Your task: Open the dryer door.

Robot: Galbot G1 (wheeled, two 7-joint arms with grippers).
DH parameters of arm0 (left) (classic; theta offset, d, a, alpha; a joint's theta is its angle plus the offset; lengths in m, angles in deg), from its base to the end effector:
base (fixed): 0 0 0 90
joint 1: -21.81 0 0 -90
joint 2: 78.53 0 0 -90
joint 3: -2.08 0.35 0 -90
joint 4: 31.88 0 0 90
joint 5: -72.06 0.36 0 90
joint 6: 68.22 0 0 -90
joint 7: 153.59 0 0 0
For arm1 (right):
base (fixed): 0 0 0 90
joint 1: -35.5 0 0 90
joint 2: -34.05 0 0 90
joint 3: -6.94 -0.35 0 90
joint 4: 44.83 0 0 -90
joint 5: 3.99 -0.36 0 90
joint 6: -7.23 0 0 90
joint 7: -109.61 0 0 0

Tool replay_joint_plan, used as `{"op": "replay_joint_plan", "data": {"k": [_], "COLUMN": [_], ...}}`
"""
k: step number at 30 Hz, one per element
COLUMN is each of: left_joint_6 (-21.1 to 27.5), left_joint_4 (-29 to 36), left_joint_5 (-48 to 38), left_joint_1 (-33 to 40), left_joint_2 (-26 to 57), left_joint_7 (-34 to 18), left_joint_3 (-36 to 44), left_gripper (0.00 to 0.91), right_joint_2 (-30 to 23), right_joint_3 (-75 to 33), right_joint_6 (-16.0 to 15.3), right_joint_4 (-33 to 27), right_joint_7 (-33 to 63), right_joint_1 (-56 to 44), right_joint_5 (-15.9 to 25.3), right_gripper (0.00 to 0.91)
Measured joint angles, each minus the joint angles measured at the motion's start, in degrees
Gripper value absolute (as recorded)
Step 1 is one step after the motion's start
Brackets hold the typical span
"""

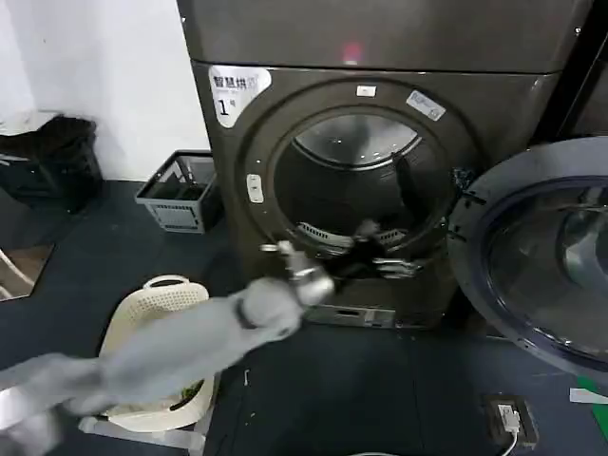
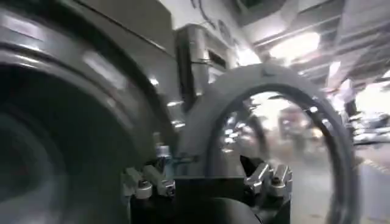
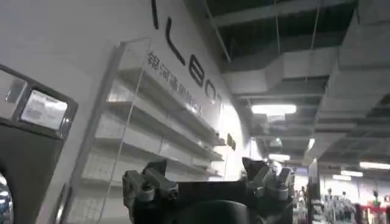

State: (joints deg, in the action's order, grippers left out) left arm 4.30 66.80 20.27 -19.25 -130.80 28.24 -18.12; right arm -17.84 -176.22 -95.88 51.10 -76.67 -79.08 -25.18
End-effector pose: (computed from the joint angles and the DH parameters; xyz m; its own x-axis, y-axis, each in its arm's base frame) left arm 0.4111 -0.0832 -0.1952 -0.4896 0.8324 -0.2595 0.8403 0.5299 0.1145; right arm -0.0285 -0.4744 -0.0149 -0.3486 0.8214 -0.4515 0.9373 0.3024 -0.1734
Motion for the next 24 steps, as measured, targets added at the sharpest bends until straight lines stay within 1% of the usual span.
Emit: {"op": "replay_joint_plan", "data": {"k": [4,7,13,17,21,24], "left_joint_6": [0.7,0.8,2.3,5.5,9.5,12.2], "left_joint_4": [3.0,4.7,5.8,4.7,3.4,2.5], "left_joint_5": [1.3,1.3,5.6,7.0,8.2,12.5], "left_joint_1": [-1.9,-4.2,-13.6,-18.3,-20.0,-21.7], "left_joint_2": [9.5,17.0,32.0,39.4,44.2,47.5], "left_joint_7": [0.1,3.2,7.7,9.0,12.7,18.4], "left_joint_3": [-1.9,-4.2,-10.8,-13.3,-14.2,-15.2], "left_gripper": [0.907,0.907,0.907,0.907,0.907,0.907], "right_joint_2": [0.5,0.6,0.8,0.5,0.2,0.1], "right_joint_3": [0.2,-0.7,-2.6,-3.4,-3.8,-3.9], "right_joint_6": [0.3,0.4,0.4,0.5,1.0,1.0], "right_joint_4": [0.8,1.4,1.8,2.3,1.7,1.6], "right_joint_7": [0.1,0.3,0.7,0.8,0.6,0.6], "right_joint_1": [1.8,2.5,2.9,2.8,2.2,2.1], "right_joint_5": [2.4,3.8,4.7,4.6,4.2,3.0], "right_gripper": [0.907,0.907,0.907,0.907,0.907,0.907]}}
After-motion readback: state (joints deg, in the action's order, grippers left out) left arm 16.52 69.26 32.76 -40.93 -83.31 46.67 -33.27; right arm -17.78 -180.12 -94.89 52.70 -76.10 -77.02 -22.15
